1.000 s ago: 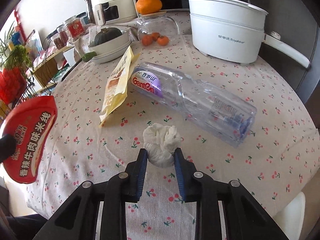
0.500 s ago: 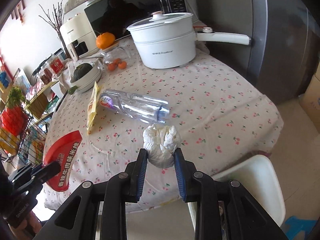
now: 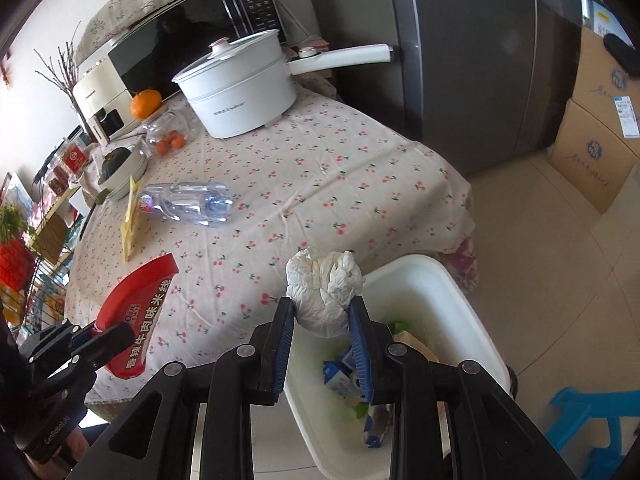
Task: Collect trash
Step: 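Carry the paper bowl and tissue over the bin and release both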
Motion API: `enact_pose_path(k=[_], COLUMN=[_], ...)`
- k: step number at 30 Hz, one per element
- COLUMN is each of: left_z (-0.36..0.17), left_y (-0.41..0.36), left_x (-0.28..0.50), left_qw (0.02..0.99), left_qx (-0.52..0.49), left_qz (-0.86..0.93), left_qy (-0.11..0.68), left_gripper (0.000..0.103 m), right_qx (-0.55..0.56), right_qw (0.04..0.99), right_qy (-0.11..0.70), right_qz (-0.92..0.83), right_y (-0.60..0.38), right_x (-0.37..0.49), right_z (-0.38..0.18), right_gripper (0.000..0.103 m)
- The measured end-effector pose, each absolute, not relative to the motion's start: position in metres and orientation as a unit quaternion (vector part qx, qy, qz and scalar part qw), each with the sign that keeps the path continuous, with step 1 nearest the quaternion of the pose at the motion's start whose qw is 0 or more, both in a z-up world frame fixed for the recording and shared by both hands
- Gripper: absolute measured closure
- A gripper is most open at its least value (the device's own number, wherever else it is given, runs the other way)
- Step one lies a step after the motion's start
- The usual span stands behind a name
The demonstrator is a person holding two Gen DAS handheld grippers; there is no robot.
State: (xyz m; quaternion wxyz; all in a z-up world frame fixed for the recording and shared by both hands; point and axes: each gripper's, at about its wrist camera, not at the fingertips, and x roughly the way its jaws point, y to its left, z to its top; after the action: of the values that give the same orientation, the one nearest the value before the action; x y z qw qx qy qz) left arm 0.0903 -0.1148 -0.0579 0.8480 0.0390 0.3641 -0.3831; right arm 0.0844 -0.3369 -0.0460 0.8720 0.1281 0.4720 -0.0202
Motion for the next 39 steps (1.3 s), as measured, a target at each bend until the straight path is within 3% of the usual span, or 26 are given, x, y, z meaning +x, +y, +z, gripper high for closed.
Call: enact_pose_path(k=[11, 21, 23, 24, 25, 34, 39], left_z=[-0.102, -0.123, -0.122, -0.122, -0.12, -0.112, -0.108], left_y=[-0.205, -0.221, -0.219, -0.219, -0.217, -0.199, -0.184], left_x=[0.087, 0.098, 0.101, 0.101, 0.102, 0.104, 0.108], left_qw=[0.808, 0.805, 0.809, 0.813, 0.819, 0.824, 0.828], left_qx=[0.065, 0.064, 0.064, 0.066, 0.065, 0.078, 0.067], left_qz=[-0.446, -0.442, -0.43, -0.418, -0.409, -0.37, -0.354], left_qy=[0.378, 0.392, 0.396, 0.398, 0.397, 0.422, 0.429], left_gripper=[0.089, 0.087, 0.069, 0.05, 0.038, 0.004, 0.001], right_qx=[0.16, 0.164, 0.164, 0.164, 0.164, 0.161, 0.156], right_qw=[0.853, 0.847, 0.845, 0.845, 0.844, 0.839, 0.836], right_qy=[0.49, 0.493, 0.495, 0.496, 0.498, 0.507, 0.514], right_qz=[-0.085, -0.113, -0.115, -0.116, -0.116, -0.116, -0.113], right_y=[-0.399, -0.417, -0.418, -0.418, -0.418, -0.415, -0.411], right_x=[0.048, 0.038, 0.038, 0.039, 0.04, 0.045, 0.049], right_z=[-0.063, -0.066, -0.068, -0.068, -0.069, -0.075, -0.08], right_gripper=[0.074, 0.074, 0.074, 0.074, 0.073, 0.073, 0.073])
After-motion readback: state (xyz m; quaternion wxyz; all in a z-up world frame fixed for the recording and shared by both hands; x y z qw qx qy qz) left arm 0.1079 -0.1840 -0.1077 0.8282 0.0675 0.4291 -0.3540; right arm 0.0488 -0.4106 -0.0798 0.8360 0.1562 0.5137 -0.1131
